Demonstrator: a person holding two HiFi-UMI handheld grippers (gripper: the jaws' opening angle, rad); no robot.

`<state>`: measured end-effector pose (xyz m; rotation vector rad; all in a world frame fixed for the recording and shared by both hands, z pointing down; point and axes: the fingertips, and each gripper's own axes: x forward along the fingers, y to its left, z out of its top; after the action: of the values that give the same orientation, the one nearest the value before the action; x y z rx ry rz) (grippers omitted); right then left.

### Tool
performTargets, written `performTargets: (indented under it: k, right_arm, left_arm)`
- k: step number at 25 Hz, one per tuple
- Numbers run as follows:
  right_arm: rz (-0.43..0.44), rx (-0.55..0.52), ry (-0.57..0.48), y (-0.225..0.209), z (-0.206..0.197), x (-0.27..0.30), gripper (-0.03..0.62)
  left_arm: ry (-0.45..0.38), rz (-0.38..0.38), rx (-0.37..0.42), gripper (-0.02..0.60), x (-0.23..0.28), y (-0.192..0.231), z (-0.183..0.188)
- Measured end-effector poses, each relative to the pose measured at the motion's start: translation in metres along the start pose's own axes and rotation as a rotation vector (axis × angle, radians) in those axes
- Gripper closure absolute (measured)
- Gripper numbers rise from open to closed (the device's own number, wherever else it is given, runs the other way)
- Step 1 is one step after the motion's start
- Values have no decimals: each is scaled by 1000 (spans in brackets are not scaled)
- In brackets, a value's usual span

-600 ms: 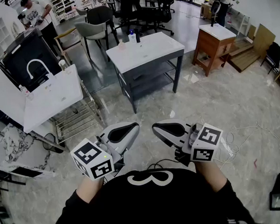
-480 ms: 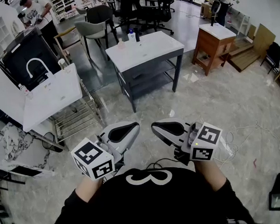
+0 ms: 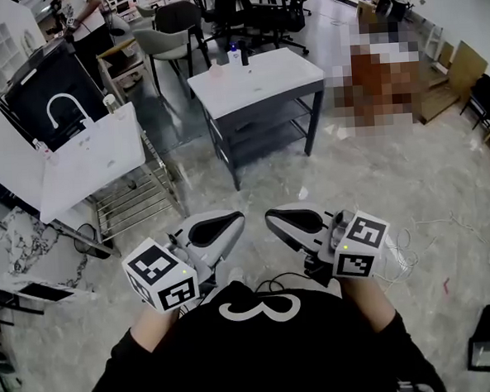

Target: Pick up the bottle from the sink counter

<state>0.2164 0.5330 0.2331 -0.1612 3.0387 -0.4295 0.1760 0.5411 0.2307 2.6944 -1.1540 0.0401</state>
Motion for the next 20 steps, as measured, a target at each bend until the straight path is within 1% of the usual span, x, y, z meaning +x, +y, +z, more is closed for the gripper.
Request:
performTargets:
  k: [2,8,12,15,20]
  right_arm:
    - [2,3,0,-1,-1,2,580]
    - [2,17,1,-13,0,12,579]
    - [-13,19,10,-30,4,23,579]
    - [-24,35,10,-47,5,35,580]
    - [-41,67,31,-86,1,63,579]
  left_arm:
    - [2,4,9,566,0,3,0]
    - [5,-2,-9,566,3,20,0]
    - [8,-14,-10,566,9,37,5]
    - [12,-17,-31,566,14,58,6]
    - [31,-19,-83,566,30,108,4]
